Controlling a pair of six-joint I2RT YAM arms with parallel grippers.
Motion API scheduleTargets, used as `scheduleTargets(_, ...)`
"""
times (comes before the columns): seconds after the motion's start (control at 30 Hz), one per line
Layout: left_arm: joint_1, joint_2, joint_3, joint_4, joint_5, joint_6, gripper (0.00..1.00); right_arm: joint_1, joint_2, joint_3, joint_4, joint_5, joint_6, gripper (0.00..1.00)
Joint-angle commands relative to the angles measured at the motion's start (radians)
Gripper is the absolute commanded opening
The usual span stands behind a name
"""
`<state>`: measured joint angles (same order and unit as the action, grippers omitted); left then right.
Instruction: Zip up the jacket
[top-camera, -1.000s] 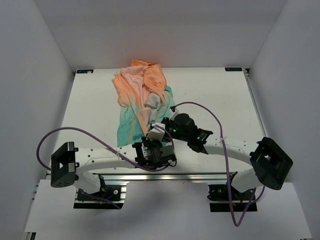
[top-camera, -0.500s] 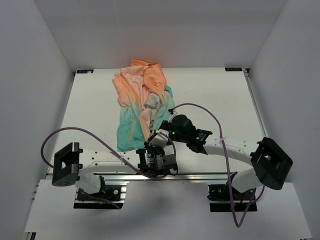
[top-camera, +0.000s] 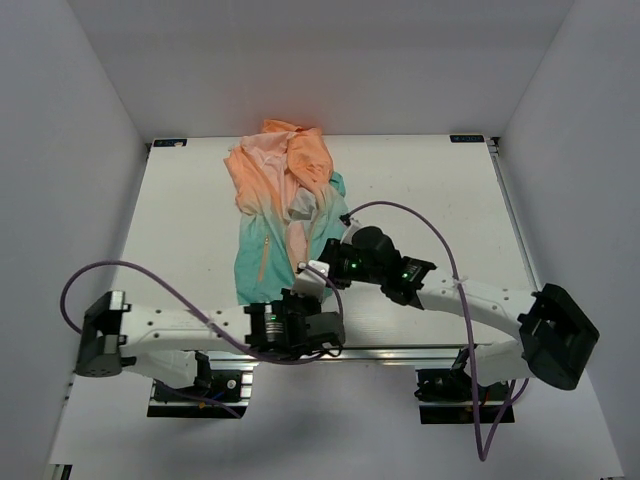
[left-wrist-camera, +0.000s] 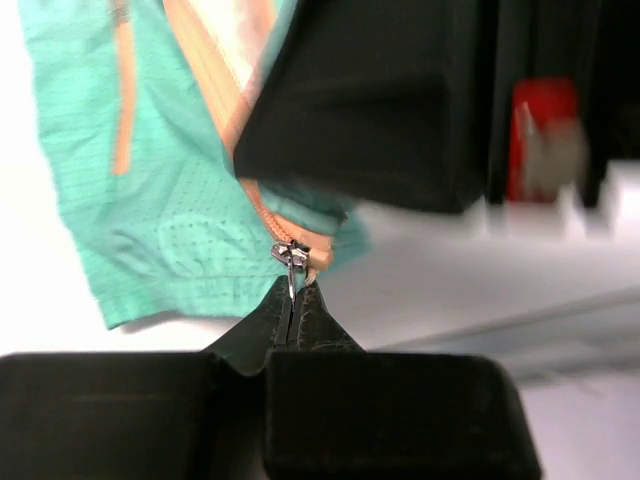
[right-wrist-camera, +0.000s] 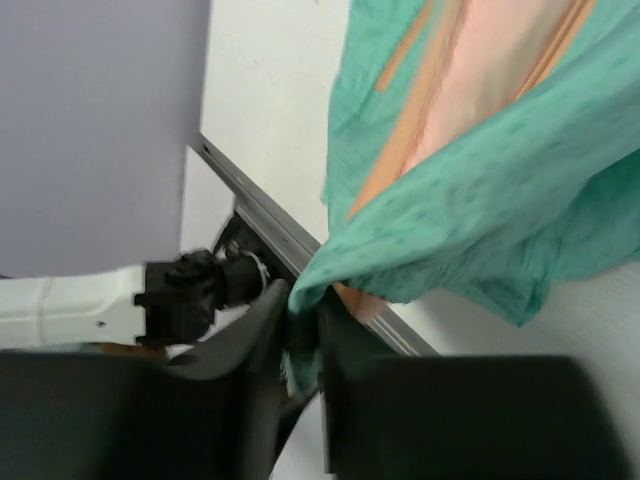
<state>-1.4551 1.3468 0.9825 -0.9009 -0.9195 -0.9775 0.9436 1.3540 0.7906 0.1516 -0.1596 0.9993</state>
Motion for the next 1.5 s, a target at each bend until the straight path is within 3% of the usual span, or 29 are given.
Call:
scheduleTargets(0.0,-0.044,-0.176,-0.025,0.143,0.064,0.063,0.0,-0.042,-0.078,-0.004,0.086,0.082,-0.083,0.31)
scheduleTargets(0.07,-0.042,-0.222,-0.045,0.187,0.07,0.125,0.0,-0.042,-0.099,-0.005,0.088,0.033,-0.137,0.53)
scheduleTargets(0.13,-0.042,-0.282,-0.054,0.197,0.068,0.161,0.0,-0.043,-0.128,0.01,0.047,0.029,-0.174,0.64)
scheduleTargets(0.27,-0.042,-0.33,-0.065,0.203,0.059,0.2,0.0,-0.042,-0.196,0.029,0.019,0.0,-0.261,0.72)
scheduleTargets(0.57,-0.042,-0.271,-0.008,0.065,-0.001,0.165,0.0,-0.042,-0.298,0.13,-0.196,-0.009,-0.522,0.75)
scheduleTargets(0.73,-0.042,-0.31,-0.021,0.085,-0.002,0.224,0.0,-0.042,-0.342,0.179,-0.299,-0.006,-0.781,0.75)
scheduleTargets(0.83,-0.042,-0.336,-0.025,0.105,0.013,0.276,0.0,-0.042,-0.333,0.2,-0.334,0.043,-0.85,0.75)
scheduleTargets(0.97,-0.042,-0.333,-0.018,0.108,0.025,0.322,0.0,-0.042,-0.279,0.24,-0.334,0.077,-0.881,0.76)
scheduleTargets(1.3,-0.037,-0.155,0.042,0.146,0.041,0.484,0.0,-0.042,-0.027,0.325,-0.205,-0.193,-0.869,0.67)
scheduleTargets(1.47,0.001,-0.136,0.051,0.138,0.024,0.505,0.0,-0.043,0.025,0.293,-0.236,-0.193,-0.863,0.62)
